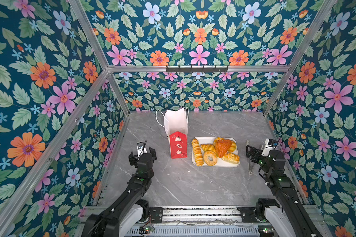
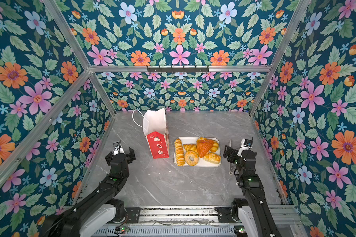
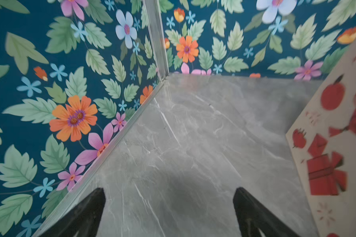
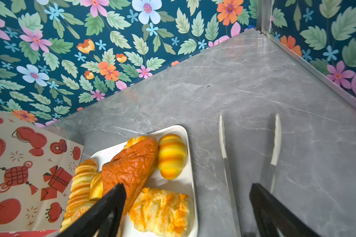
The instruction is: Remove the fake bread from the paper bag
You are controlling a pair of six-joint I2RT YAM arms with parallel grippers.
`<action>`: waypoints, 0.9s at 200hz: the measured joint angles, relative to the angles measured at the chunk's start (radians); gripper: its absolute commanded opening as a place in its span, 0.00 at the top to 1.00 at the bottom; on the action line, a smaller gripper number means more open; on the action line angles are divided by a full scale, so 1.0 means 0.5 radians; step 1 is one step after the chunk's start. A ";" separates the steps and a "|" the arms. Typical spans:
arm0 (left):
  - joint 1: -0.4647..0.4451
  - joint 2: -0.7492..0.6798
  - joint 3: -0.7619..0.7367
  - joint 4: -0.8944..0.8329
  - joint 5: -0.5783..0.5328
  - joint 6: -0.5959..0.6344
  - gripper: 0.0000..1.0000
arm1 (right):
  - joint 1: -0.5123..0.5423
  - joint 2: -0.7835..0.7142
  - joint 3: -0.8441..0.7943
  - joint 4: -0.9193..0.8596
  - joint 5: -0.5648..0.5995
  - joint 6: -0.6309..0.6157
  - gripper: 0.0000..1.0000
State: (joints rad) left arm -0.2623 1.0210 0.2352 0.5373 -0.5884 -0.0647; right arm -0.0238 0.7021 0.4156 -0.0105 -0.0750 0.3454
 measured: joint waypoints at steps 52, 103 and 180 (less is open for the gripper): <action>0.114 0.889 0.055 0.909 0.178 0.185 0.00 | 0.037 0.161 -0.064 0.206 0.294 -0.140 0.01; 0.432 1.170 0.061 1.295 0.546 0.126 0.00 | 0.040 0.605 -0.199 0.679 0.539 -0.319 0.01; 0.439 1.188 0.073 1.415 0.724 0.126 0.00 | 0.045 1.476 -0.297 1.644 0.529 -0.487 0.01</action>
State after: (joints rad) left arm -0.0429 1.6150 0.2718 1.2446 -0.2264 -0.0017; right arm -0.0013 1.4399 0.2672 0.8116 0.1894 0.1020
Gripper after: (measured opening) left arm 0.997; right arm 0.993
